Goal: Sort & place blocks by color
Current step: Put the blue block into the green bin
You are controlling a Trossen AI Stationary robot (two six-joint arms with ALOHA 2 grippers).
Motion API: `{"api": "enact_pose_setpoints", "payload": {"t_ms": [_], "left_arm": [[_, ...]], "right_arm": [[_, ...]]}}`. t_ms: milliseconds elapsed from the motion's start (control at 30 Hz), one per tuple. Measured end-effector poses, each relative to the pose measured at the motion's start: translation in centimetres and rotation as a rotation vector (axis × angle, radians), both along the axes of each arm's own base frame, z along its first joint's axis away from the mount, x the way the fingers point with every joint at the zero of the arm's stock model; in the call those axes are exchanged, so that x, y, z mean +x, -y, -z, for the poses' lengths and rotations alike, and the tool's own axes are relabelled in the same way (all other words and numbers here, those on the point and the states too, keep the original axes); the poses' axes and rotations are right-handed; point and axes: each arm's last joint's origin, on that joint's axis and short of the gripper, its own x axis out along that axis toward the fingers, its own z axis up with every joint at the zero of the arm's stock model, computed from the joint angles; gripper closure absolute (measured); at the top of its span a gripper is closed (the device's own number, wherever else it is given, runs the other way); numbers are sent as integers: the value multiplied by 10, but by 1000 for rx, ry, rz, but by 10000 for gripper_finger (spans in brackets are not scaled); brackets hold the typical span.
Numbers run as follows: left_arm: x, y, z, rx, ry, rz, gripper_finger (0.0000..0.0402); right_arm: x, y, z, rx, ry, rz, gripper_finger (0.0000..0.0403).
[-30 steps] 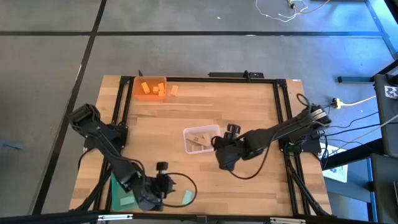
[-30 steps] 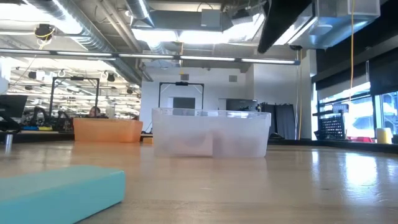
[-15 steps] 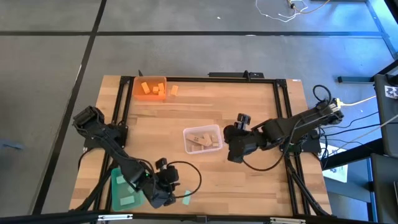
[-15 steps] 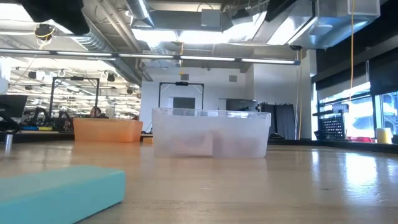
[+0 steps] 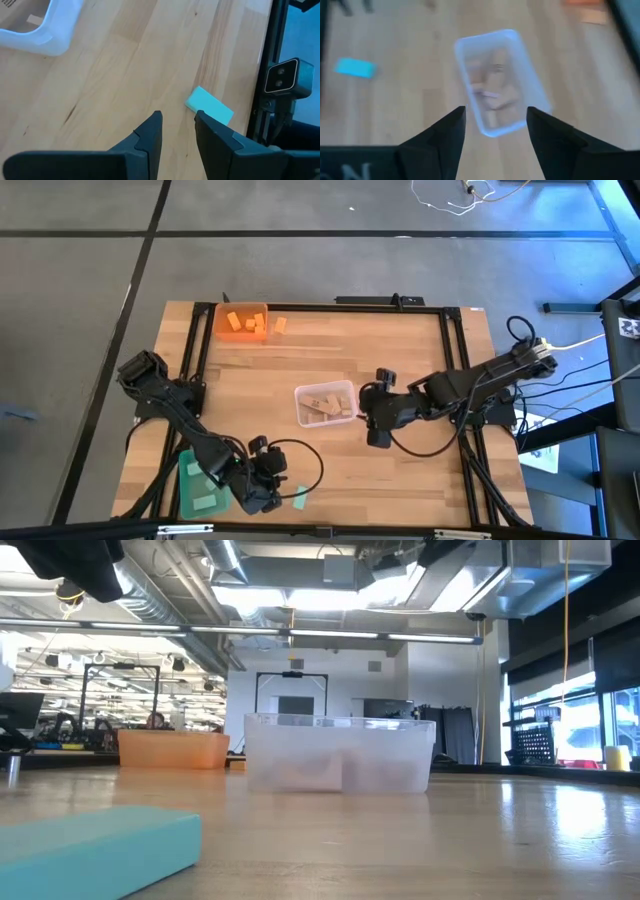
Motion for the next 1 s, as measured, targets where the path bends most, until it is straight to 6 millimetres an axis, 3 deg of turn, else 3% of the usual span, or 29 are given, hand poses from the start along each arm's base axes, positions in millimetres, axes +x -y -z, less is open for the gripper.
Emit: {"api": "enact_pose_setpoints", "payload": {"t_ms": [133,300,500,800,1000], "left_arm": [[0,0,0,-6,-8,6,296],[2,0,0,-20,0,5,296],[11,-3,-4,-80,41,-30,296],[22,-17,-5,-316,57,-329,296],[21,-10,3,-389,45,-427,295]], "right_arm": [[-5,1,24,94,53,-98,194],[-16,6,30,82,156,-208,194],[-26,9,41,24,129,-264,194],[-25,9,43,25,124,-261,194],[-25,9,43,26,124,-262,194]]}}
